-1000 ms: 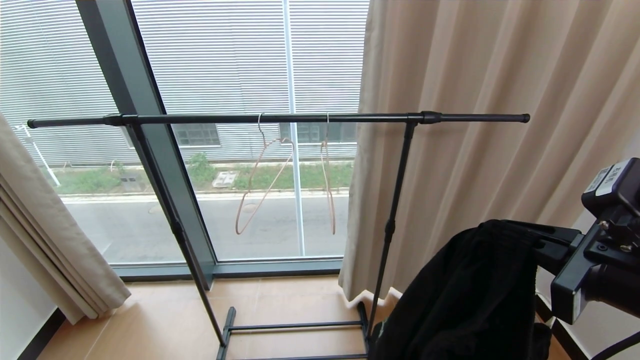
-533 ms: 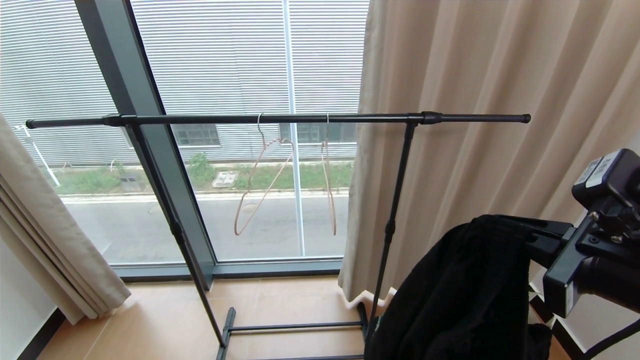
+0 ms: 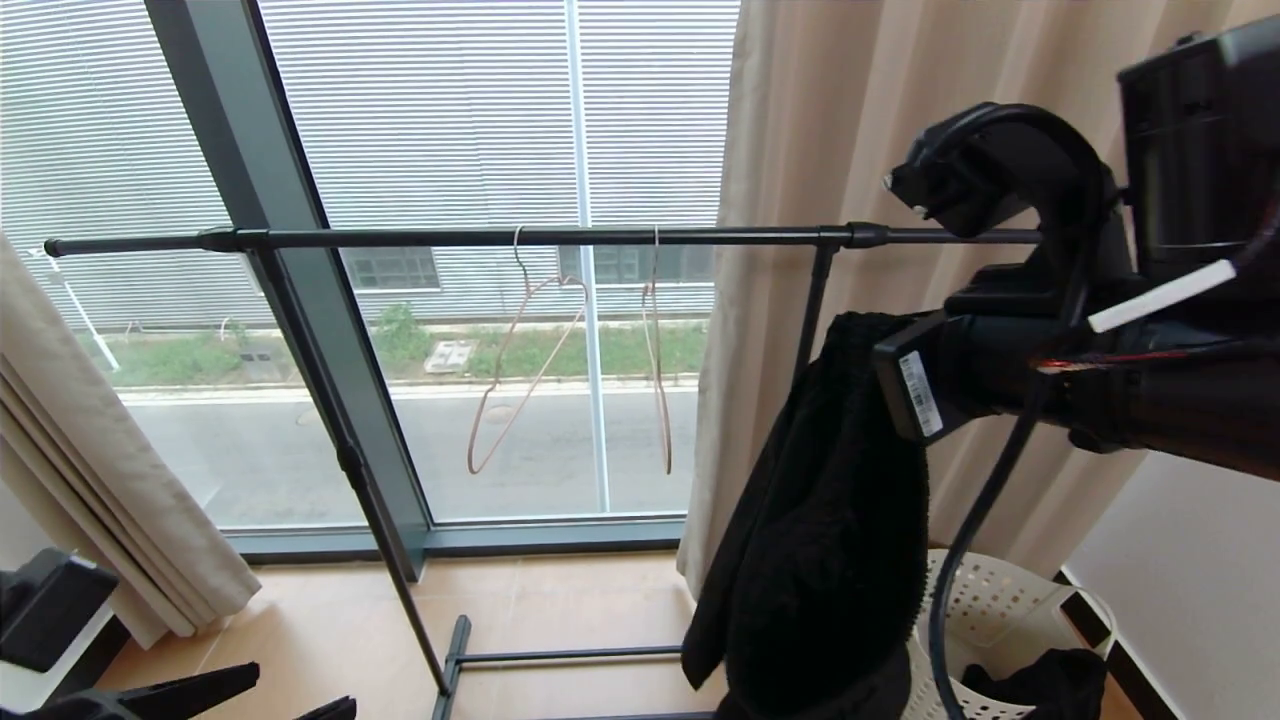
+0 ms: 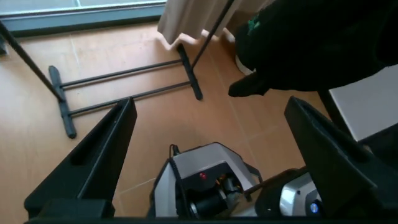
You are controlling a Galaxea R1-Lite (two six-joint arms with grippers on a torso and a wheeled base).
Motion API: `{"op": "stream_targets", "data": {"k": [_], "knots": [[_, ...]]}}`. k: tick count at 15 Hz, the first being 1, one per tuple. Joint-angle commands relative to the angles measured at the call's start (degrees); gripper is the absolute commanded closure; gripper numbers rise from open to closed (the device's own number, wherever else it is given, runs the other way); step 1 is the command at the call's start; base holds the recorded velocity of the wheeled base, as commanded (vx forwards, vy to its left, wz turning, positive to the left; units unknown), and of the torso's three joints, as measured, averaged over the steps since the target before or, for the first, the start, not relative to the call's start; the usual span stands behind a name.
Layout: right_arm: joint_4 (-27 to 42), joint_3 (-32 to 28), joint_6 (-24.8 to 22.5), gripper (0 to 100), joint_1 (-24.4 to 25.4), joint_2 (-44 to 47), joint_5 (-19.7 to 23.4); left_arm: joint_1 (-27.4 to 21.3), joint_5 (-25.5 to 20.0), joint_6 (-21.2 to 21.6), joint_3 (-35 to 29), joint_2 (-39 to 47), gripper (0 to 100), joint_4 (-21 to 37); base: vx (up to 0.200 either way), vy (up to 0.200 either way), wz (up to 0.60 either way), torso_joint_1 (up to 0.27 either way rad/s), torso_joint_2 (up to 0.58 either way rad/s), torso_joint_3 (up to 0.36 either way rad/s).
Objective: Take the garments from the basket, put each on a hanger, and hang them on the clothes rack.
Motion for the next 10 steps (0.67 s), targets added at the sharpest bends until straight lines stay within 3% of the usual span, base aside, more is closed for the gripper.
{"op": "stream_targets", "data": {"k": [1,2,3,10], "knots": [[0.5,-6.3,2.7,100,1.2,7.4,-1.9,-8.1,-0.2,-8.8,-9.8,16.2,0,-0.6,0.0,0.0,0.0,0.0,0.0,0.0],[0.5,-6.5,3.0,100,1.2,7.6,-1.9,-8.4,-0.1,-9.6,-10.5,17.0,0,-0.6,0.0,0.0,0.0,0.0,0.0,0.0],[0.5,-7.4,3.5,100,1.2,8.2,-2.1,-11.0,0.3,-15.0,-16.3,24.0,0,-0.4,0.0,0.0,0.0,0.0,0.0,0.0],[0.0,-10.9,5.0,100,3.3,9.8,-2.0,-18.3,2.4,-17.9,-33.2,44.8,0,-0.5,0.0,0.0,0.0,0.0,0.0,0.0]]}}
